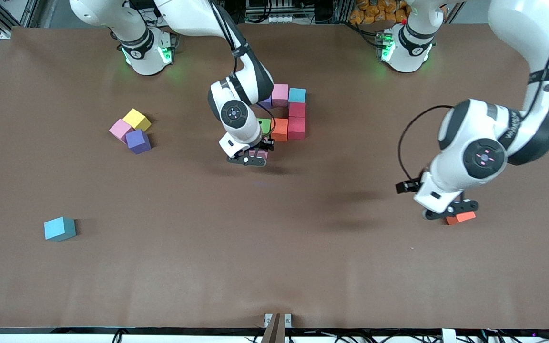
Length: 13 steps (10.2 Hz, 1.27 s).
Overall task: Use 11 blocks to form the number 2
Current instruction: 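Place the lavender cube with the right gripper while the left gripper reaches coral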
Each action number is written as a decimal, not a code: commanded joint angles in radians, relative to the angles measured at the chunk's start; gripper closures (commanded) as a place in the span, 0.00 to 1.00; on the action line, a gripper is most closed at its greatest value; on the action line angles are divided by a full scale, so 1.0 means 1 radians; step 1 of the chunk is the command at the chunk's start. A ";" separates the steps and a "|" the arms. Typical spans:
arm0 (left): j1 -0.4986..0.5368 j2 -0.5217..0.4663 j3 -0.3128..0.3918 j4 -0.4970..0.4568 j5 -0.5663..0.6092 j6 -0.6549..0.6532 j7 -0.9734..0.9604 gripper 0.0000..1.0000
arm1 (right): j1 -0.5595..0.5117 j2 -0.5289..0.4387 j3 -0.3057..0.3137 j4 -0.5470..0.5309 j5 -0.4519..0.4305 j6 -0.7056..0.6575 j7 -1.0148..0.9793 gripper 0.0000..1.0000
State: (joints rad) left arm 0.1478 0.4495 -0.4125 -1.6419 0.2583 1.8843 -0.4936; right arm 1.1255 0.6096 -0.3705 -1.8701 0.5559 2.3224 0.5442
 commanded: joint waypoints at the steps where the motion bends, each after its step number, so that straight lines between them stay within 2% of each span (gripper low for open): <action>1: 0.067 0.050 -0.014 0.031 0.027 0.019 0.183 0.00 | -0.012 -0.016 0.024 -0.011 -0.017 -0.018 0.043 0.76; 4: 0.166 0.159 -0.014 0.066 0.016 0.076 0.384 0.00 | -0.012 -0.021 0.033 -0.023 -0.017 -0.012 0.051 0.76; 6: 0.165 0.192 0.000 0.089 0.013 0.105 0.373 0.00 | -0.010 -0.021 0.033 -0.023 -0.017 -0.009 0.056 0.76; 7: 0.167 0.201 0.029 0.094 0.012 0.107 0.391 0.00 | -0.010 -0.021 0.033 -0.020 -0.017 -0.011 0.056 0.63; 8: 0.165 0.210 0.058 0.094 0.016 0.113 0.392 0.00 | -0.013 -0.021 0.033 -0.020 -0.017 -0.012 0.057 0.26; 9: 0.161 0.210 0.066 0.094 0.018 0.121 0.392 0.00 | -0.015 -0.021 0.033 -0.020 -0.017 -0.012 0.059 0.00; 13: 0.119 0.212 0.136 0.093 0.022 0.142 0.391 0.00 | -0.053 -0.054 0.032 -0.017 -0.019 -0.026 0.043 0.00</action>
State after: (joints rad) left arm 0.2980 0.6526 -0.3137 -1.5677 0.2609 2.0120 -0.1119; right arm 1.1173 0.6044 -0.3557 -1.8745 0.5520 2.3137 0.5800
